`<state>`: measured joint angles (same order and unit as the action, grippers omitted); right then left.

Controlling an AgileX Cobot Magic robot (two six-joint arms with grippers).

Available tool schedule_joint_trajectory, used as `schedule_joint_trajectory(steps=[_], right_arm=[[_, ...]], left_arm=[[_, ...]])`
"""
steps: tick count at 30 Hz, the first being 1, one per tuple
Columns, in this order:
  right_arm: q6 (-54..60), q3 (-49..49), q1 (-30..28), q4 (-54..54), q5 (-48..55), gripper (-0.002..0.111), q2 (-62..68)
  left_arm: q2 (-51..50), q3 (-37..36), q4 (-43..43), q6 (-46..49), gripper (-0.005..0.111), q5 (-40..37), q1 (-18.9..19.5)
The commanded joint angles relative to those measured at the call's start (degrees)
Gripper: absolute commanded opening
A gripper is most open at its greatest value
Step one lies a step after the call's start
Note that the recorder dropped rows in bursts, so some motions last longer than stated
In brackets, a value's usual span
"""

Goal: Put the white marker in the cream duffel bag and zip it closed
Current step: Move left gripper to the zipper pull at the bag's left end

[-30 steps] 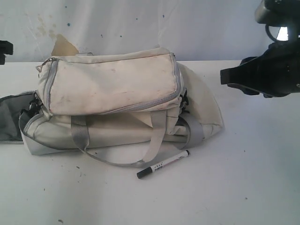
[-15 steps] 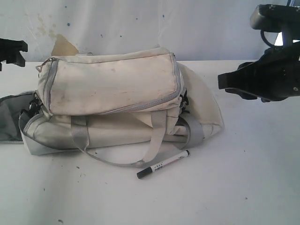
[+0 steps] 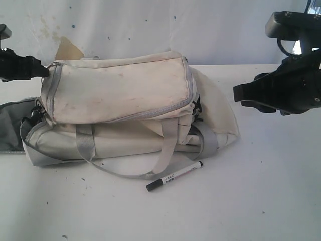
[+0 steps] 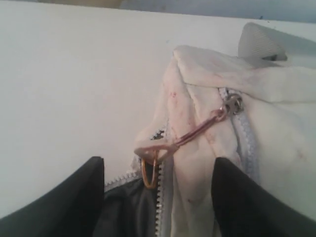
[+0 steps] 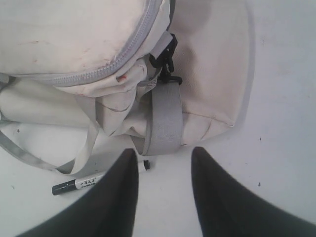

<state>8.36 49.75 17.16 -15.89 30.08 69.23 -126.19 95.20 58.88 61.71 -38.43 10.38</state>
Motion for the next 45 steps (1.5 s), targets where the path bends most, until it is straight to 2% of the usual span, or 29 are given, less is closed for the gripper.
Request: schedule_joint_trajectory(steps=[1,5,10,18,24,33,41,43,45], right_arm=[[0.63,0.43,0.10,-0.02,0.15,0.034,0.06],[0.63,0.19,0.10,-0.02,0.38,0.034,0.06],[0.63,-0.02,0.10,-0.02,1.03,0.034,0.06],[0.63,-0.02,0.10,-0.12,0.73,0.034,0.06],[0.63,-0.02,0.10,-0.12,-0.05,0.034,0.06],[0.63,-0.02,0.10,-0.12,-0.16,0.034,0.06],[0.63,-0.02,0.10,-0.12,-0.16,0.034,0.06],[0.63,-0.02,0.10,-0.12,-0.16,0.034,0.06],[0.63,-0.02,0.10,-0.01,-0.04,0.034,0.06]], left_arm=[[-0.17,0.31,0.59,8.55,0.067,1.31,0.30],[-0.17,0.31,0.59,17.47,0.067,2.25,0.30],[-0.17,0.31,0.38,22.82,0.061,3.53,0.41],[-0.50,0.31,-0.27,33.90,0.060,5.42,0.27],[-2.59,0.31,-0.16,34.77,0.060,4.59,-0.56],[-3.51,0.31,11.36,49.49,0.060,5.14,-2.05],[-4.15,0.31,12.64,54.23,0.060,7.21,-3.08],[-4.28,0.31,13.52,55.62,0.058,7.21,-3.52],[-4.28,0.31,13.88,57.06,0.049,7.71,-3.68]])
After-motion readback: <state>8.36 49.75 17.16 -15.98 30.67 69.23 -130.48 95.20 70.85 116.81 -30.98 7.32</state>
